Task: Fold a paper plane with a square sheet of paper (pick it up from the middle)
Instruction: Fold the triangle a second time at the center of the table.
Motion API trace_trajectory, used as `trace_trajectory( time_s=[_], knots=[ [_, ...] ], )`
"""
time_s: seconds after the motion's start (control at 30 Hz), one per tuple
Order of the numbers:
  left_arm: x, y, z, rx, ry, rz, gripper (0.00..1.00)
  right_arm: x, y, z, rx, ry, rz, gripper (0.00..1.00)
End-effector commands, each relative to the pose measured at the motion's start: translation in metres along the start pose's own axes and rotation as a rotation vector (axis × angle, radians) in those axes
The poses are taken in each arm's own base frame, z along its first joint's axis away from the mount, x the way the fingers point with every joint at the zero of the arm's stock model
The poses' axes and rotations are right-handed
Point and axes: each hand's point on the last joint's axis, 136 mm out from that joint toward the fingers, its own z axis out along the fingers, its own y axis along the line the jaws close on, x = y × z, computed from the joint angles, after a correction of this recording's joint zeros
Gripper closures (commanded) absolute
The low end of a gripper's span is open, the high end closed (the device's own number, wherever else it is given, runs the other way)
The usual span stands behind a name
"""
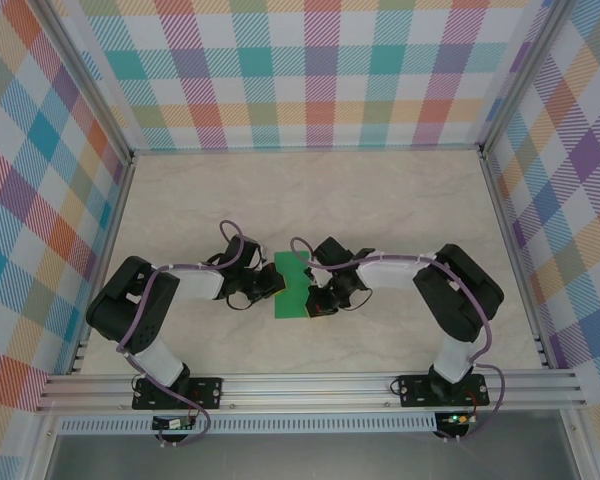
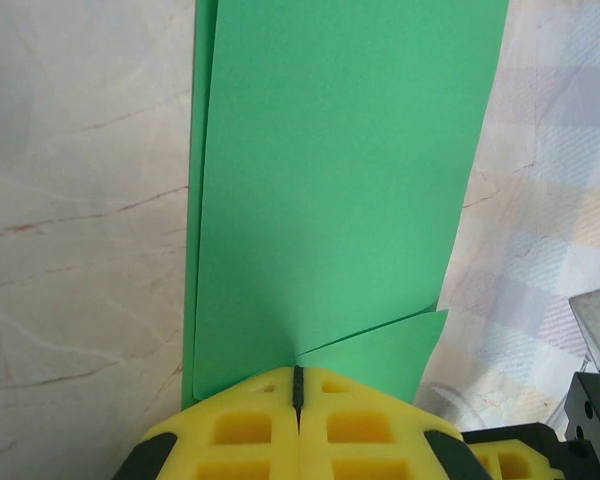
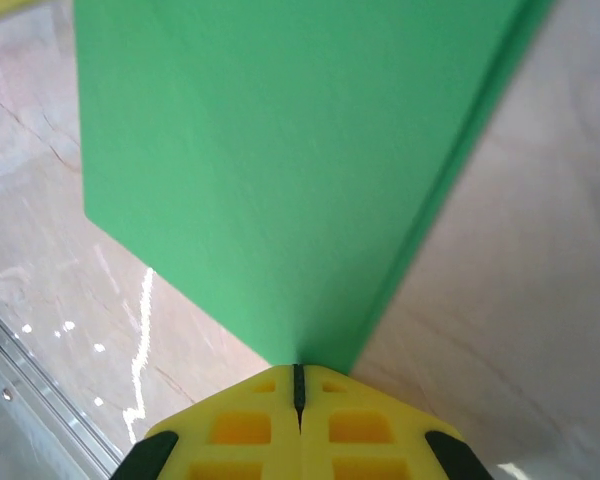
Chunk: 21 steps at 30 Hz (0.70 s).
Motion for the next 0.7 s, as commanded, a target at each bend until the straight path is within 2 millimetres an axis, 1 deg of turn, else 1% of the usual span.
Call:
trace_trajectory(
  time_s=[0.0, 0.07, 0.13, 0.2, 0.23, 0.27, 0.3, 0.33, 0.37, 0.4, 0.5, 0.57, 0.67],
  knots=[
    [0.027, 0.069, 0.005, -0.254, 0.046, -0.096, 1.00, 0.044, -0.029, -0.006, 0.129, 0.123, 0.090, 0.97],
    [0.021, 0.052, 0.004, -0.201, 0.043, -0.074, 0.99, 0.023, -0.015, -0.020, 0.101, 0.032, 0.075, 0.96],
    [0.010, 0.027, 0.000, -0.132, 0.026, -0.041, 0.95, -0.001, -0.001, -0.038, 0.063, -0.078, 0.070, 0.93],
    [-0.003, -0.003, -0.009, -0.061, 0.000, -0.009, 0.90, -0.024, 0.010, -0.055, 0.026, -0.172, 0.076, 0.87],
    [-0.007, -0.014, -0.014, -0.035, -0.012, 0.002, 0.87, -0.033, 0.011, -0.060, 0.028, -0.203, 0.083, 0.82],
    [-0.011, -0.024, -0.020, -0.016, -0.029, 0.008, 0.80, -0.042, 0.009, -0.063, 0.037, -0.226, 0.094, 0.78],
    [-0.014, -0.030, -0.026, -0.008, -0.045, 0.007, 0.76, -0.049, 0.007, -0.064, 0.038, -0.238, 0.108, 0.74],
    [-0.015, -0.031, -0.031, -0.013, -0.061, 0.001, 0.74, -0.057, 0.005, -0.063, 0.037, -0.248, 0.121, 0.71],
    [-0.015, -0.030, -0.035, -0.026, -0.073, -0.009, 0.71, -0.063, 0.003, -0.062, 0.030, -0.254, 0.132, 0.69],
    [-0.014, -0.025, -0.039, -0.047, -0.088, -0.031, 0.67, -0.072, 0.005, -0.062, 0.011, -0.263, 0.132, 0.67],
    [-0.006, -0.014, -0.044, -0.056, -0.107, -0.090, 0.64, -0.089, 0.013, -0.055, -0.042, -0.257, 0.111, 0.63],
    [0.000, -0.012, -0.046, -0.035, -0.114, -0.113, 0.61, -0.095, 0.017, -0.049, -0.065, -0.233, 0.095, 0.62],
    [0.009, -0.009, -0.047, -0.008, -0.109, -0.128, 0.59, -0.093, 0.022, -0.037, -0.111, -0.179, 0.071, 0.60]
  ],
)
